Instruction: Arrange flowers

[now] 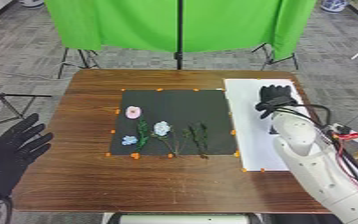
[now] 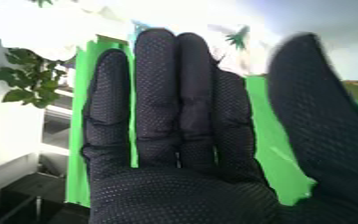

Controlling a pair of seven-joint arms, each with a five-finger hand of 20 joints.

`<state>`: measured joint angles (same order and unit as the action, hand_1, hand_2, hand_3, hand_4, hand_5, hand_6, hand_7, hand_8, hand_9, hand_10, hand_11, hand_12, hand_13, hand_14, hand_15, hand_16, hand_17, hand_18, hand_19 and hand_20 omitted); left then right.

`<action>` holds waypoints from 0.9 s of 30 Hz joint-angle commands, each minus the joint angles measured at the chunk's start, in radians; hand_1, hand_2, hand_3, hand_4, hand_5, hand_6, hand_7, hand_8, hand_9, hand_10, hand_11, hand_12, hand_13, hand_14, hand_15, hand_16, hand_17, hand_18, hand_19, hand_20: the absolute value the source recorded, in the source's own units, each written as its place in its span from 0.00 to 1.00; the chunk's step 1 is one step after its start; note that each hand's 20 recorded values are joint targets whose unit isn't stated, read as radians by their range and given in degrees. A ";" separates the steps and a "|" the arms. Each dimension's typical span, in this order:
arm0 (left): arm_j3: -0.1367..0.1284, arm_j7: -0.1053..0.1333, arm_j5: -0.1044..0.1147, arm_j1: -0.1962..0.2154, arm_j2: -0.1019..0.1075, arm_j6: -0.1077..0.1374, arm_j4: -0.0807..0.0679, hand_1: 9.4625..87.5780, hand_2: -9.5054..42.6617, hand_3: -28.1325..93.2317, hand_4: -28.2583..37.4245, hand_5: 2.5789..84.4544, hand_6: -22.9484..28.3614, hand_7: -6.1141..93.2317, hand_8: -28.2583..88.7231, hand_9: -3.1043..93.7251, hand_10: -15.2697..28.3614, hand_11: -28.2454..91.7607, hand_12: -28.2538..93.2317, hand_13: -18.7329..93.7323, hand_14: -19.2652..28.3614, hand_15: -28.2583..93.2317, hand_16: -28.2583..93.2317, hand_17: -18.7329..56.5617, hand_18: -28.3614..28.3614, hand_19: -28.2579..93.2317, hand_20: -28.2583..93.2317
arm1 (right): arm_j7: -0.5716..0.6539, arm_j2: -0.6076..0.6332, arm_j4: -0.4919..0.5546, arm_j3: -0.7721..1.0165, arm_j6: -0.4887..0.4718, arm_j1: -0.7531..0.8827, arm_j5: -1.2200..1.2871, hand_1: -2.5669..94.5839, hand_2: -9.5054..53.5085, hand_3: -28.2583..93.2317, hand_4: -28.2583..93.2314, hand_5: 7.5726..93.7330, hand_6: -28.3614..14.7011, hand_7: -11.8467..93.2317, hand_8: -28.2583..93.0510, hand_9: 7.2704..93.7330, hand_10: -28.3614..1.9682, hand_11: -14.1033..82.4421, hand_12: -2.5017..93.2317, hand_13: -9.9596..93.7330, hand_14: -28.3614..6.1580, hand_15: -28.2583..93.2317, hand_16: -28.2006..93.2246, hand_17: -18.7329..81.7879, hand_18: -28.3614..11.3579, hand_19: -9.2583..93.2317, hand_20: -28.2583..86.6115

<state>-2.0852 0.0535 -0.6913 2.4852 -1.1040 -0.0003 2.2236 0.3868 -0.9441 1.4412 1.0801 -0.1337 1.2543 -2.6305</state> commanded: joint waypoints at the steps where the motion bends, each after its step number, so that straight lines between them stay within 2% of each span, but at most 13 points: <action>1: -0.002 -0.011 -0.004 0.001 0.001 -0.002 -0.005 0.18 0.08 0.81 0.00 0.32 0.46 0.29 0.14 0.27 0.58 0.41 0.36 0.35 0.69 0.48 0.24 0.11 0.91 0.60 0.28 | -0.024 0.011 -0.051 -0.041 0.195 -0.001 -0.042 0.51 0.00 0.89 0.00 0.65 0.72 0.57 0.10 0.82 0.87 0.39 0.50 0.79 0.86 0.61 0.53 0.46 0.33 0.80 0.56; 4: -0.004 -0.007 0.000 0.006 0.007 0.000 -0.004 0.18 0.08 0.81 0.00 0.32 0.46 0.29 0.15 0.27 0.58 0.41 0.36 0.35 0.70 0.48 0.24 0.11 0.91 0.60 0.28 | -0.039 0.015 -0.026 -0.033 0.238 0.014 -0.033 0.52 0.00 0.90 0.00 0.74 0.73 0.55 0.12 0.90 0.91 0.38 0.52 0.86 0.84 0.62 0.53 0.48 0.32 0.83 0.58; 11: -0.005 -0.001 0.005 0.015 0.015 0.003 -0.005 0.18 0.08 0.81 0.00 0.32 0.46 0.29 0.15 0.27 0.58 0.41 0.36 0.35 0.70 0.48 0.24 0.11 0.91 0.60 0.28 | -0.125 0.000 0.158 -0.024 0.245 0.069 0.021 0.52 0.00 0.92 0.00 0.77 0.72 0.53 0.13 0.93 0.90 0.36 0.53 0.87 0.84 0.62 0.53 0.50 0.31 0.83 0.59; 16: -0.001 -0.006 0.005 0.005 0.022 -0.001 -0.009 0.18 0.08 0.81 0.00 0.32 0.46 0.29 0.14 0.27 0.58 0.41 0.36 0.35 0.70 0.48 0.24 0.11 0.91 0.60 0.28 | -0.241 -0.049 0.260 -0.078 0.194 0.072 0.023 0.51 0.00 0.92 0.00 0.77 0.72 0.53 0.13 0.93 0.89 0.36 0.54 0.87 0.83 0.62 0.54 0.49 0.31 0.83 0.59; 21: 0.002 -0.012 0.003 0.000 0.018 -0.003 -0.008 0.18 0.08 0.81 0.00 0.32 0.46 0.29 0.14 0.27 0.58 0.41 0.36 0.35 0.70 0.48 0.24 0.11 0.91 0.60 0.28 | -0.313 -0.103 0.270 -0.150 0.145 0.043 0.009 0.51 0.00 0.93 0.00 0.77 0.71 0.54 0.13 0.92 0.87 0.37 0.55 0.85 0.82 0.63 0.55 0.48 0.31 0.83 0.59; 23: 0.001 -0.016 0.000 -0.002 0.014 -0.006 -0.008 0.18 0.08 0.81 0.00 0.32 0.46 0.29 0.14 0.27 0.58 0.41 0.36 0.35 0.69 0.48 0.24 0.11 0.91 0.60 0.28 | -0.317 -0.113 0.265 -0.177 0.136 0.030 0.008 0.51 0.00 0.93 0.00 0.77 0.72 0.54 0.13 0.91 0.86 0.37 0.55 0.85 0.82 0.64 0.55 0.48 0.31 0.83 0.59; 27: 0.004 -0.013 0.004 0.001 0.018 0.002 -0.008 0.18 0.08 0.81 0.00 0.32 0.46 0.29 0.14 0.27 0.58 0.41 0.36 0.35 0.70 0.48 0.24 0.11 0.91 0.60 0.28 | -0.313 -0.124 0.246 -0.229 0.125 -0.004 0.015 0.51 0.00 0.94 0.00 0.77 0.72 0.54 0.13 0.91 0.86 0.37 0.55 0.85 0.82 0.64 0.54 0.48 0.32 0.83 0.60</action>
<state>-2.0856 0.0507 -0.6897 2.4799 -1.0816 -0.0009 2.2212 0.0804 -1.0214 1.6986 0.9202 0.0032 1.2889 -2.6022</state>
